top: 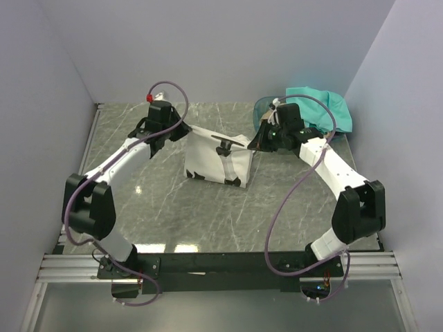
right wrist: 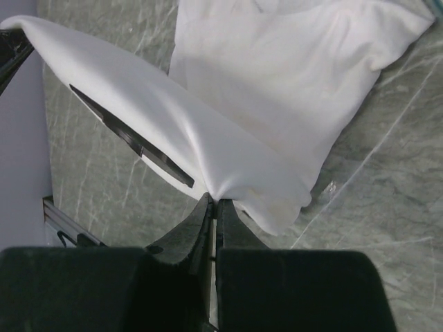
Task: Fold and stack the t-shirts
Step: Fold the tshirt
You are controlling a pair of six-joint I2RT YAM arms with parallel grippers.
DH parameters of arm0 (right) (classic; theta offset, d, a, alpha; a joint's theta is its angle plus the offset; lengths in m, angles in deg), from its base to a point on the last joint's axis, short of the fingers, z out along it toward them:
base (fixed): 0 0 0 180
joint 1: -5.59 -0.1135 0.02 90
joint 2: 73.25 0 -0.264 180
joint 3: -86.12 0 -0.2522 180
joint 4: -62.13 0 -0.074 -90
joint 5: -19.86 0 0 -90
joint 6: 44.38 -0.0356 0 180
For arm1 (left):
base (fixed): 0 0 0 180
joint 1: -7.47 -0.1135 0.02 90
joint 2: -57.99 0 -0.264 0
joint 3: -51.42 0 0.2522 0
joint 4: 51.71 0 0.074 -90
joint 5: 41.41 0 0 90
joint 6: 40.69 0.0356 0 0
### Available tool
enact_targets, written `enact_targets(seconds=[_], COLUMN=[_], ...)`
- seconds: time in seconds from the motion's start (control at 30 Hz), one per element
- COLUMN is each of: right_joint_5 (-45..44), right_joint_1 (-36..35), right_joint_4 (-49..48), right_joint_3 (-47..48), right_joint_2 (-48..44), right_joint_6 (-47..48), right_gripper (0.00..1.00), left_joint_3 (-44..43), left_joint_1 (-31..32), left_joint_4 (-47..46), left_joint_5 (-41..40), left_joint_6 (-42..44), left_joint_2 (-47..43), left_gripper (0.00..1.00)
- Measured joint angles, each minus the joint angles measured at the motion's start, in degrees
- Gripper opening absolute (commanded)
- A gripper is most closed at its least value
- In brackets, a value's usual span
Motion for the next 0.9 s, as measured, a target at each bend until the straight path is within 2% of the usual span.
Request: enact_targets(seconds=[0.3, 0.57, 0.6, 0.63, 0.67, 0.7, 0.73, 0.77, 0.8, 0.9], right_joint_5=[-1.73, -6.45, -6.88, -7.28, -7.65, -7.96, -8.55, -9.03, -9.44, -9.73], right_joint_1=[2.16, 2.99, 3.06, 3.15, 3.19, 3.28, 3.37, 3.43, 3.56, 3.78], right_joint_4=[-0.33, -0.37, -0.42, -0.52, -0.39, -0.42, -0.26, -0.28, -0.31, -0.35], right_joint_3=[4.15, 9.09, 9.62, 9.86, 10.32, 10.99, 11.96, 12.68, 13.57, 14.10], right_joint_2=[8.39, 17.16, 18.14, 18.82, 19.69, 20.68, 21.79, 22.58, 23.61, 24.26], right_joint_6=[-0.02, -0.20, -0.22, -0.26, -0.55, -0.55, -0.24, -0.24, 0.09, 0.74], right_gripper=[0.00, 0.00, 0.04, 0.22, 0.31, 0.41, 0.56, 0.61, 0.65, 0.74], left_joint_3=[-12.83, -20.76, -22.38, -23.89, -25.70, -27.58, -28.96, -30.29, -31.17, -31.56], left_joint_1=[-0.59, -0.98, -1.09, -1.18, -1.27, -1.29, -1.36, -1.42, -1.55, -2.05], left_joint_4=[2.08, 4.52, 4.98, 5.57, 6.19, 6.69, 7.21, 7.74, 8.11, 9.31], left_joint_5=[2.58, 4.02, 4.42, 4.70, 5.09, 5.51, 5.68, 5.92, 6.08, 6.47], left_joint_6=[2.05, 3.34, 3.41, 3.52, 3.67, 3.89, 4.17, 4.76, 4.94, 4.76], left_joint_2=[14.25, 24.68, 26.34, 27.85, 29.31, 30.95, 32.28, 33.48, 34.40, 35.10], left_gripper=[0.01, 0.01, 0.02, 0.07, 0.13, 0.24, 0.55, 0.72, 0.98, 0.99])
